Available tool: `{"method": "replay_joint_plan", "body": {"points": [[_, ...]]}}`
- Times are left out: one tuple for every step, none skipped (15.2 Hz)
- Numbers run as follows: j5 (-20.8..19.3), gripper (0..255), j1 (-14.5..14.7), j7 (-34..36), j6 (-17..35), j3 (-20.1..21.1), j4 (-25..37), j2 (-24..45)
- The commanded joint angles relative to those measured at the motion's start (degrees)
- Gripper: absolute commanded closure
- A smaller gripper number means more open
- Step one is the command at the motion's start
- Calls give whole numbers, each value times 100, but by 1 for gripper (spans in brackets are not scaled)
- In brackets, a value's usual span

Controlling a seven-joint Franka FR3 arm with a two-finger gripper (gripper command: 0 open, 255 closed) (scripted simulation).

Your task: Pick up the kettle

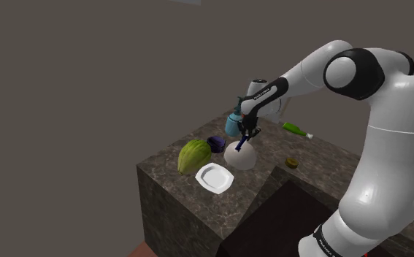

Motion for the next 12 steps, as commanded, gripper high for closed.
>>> {"method": "replay_joint_plan", "body": {"points": [[-5, 255, 2, -11, -118, -5, 6, -122], [-7, 255, 4, -14, -181, -7, 13, -178], [-9, 255, 6, -17, -244, -9, 20, -234], [-12, 255, 9, -20, -307, -10, 29, -289], [-14, 255, 11, -23, -371, -12, 39, -343], [-16, 255, 13, -26, -435, -13, 50, -396], [-18, 255, 15, -29, -500, -14, 63, -448], [-20, 255, 17, -32, -565, -15, 77, -499], [-22, 255, 19, -36, -630, -17, 92, -550], [-24, 255, 21, -39, -696, -18, 108, -600], [-24, 255, 21, -39, -706, -18, 110, -608], [-24, 255, 21, -39, -706, -18, 110, -607]]}}
